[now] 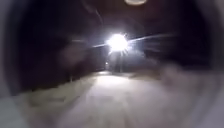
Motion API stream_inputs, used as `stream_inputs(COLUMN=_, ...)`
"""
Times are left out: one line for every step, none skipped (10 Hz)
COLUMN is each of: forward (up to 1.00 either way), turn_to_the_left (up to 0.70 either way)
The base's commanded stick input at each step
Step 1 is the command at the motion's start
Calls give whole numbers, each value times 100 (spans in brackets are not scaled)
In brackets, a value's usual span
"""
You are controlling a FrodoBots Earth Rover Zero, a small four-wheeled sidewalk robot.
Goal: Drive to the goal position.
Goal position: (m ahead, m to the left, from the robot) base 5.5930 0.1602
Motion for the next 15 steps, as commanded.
stream_inputs(forward=100, turn_to_the_left=3)
stream_inputs(forward=100, turn_to_the_left=3)
stream_inputs(forward=100, turn_to_the_left=4)
stream_inputs(forward=100, turn_to_the_left=4)
stream_inputs(forward=100, turn_to_the_left=4)
stream_inputs(forward=100, turn_to_the_left=4)
stream_inputs(forward=100, turn_to_the_left=4)
stream_inputs(forward=100, turn_to_the_left=4)
stream_inputs(forward=100, turn_to_the_left=4)
stream_inputs(forward=100, turn_to_the_left=4)
stream_inputs(forward=100, turn_to_the_left=4)
stream_inputs(forward=100, turn_to_the_left=4)
stream_inputs(forward=100, turn_to_the_left=4)
stream_inputs(forward=100, turn_to_the_left=4)
stream_inputs(forward=100, turn_to_the_left=3)
